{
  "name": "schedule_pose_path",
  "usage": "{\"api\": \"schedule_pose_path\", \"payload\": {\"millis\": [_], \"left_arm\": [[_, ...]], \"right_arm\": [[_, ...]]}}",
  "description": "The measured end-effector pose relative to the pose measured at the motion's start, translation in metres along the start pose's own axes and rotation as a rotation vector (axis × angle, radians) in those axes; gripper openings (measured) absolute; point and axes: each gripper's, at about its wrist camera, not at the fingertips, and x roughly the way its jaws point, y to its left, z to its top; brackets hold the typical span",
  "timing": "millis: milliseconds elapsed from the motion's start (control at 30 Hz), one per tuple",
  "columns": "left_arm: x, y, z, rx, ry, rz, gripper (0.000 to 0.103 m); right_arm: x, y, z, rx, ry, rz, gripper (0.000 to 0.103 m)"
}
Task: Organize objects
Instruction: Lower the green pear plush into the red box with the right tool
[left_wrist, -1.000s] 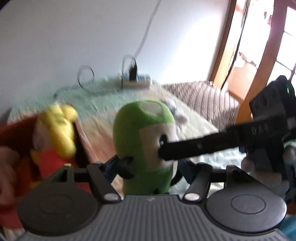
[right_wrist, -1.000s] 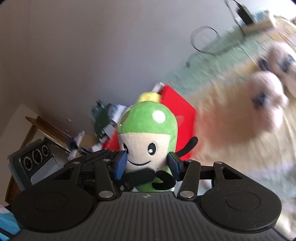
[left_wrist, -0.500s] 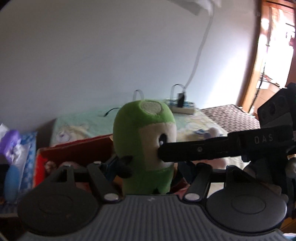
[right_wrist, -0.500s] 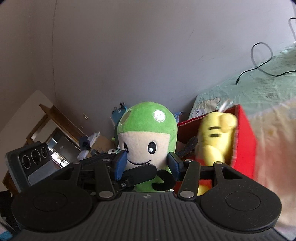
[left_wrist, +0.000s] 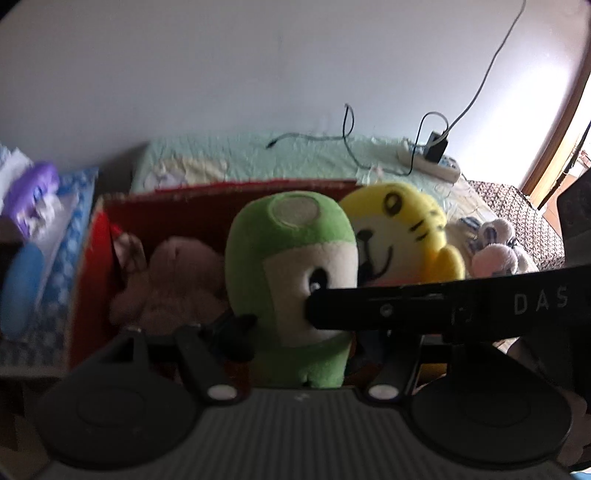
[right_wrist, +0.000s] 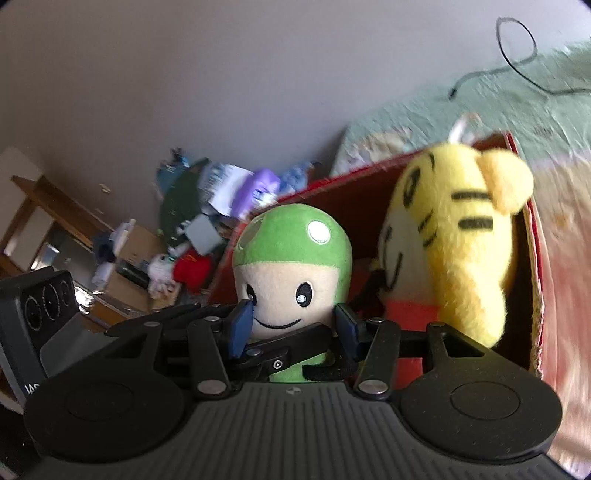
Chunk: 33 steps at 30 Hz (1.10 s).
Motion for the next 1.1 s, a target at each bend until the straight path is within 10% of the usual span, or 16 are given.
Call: {"api": "schedule_pose_path", "payload": {"millis": [267,1100], "left_arm": [[0.024,-0.001,-0.009,-0.013,0.099,-0.016,0.068],[0.027,-0.013,-0.012,0.003,0.132,0.09,0.087]], "right_arm": [[0.01,0.004,-0.005,-0.053,0.054,-0.135,0.05],[0.002,-0.001,-0.005,-0.003,0.002,-0.143,0.051]]}}
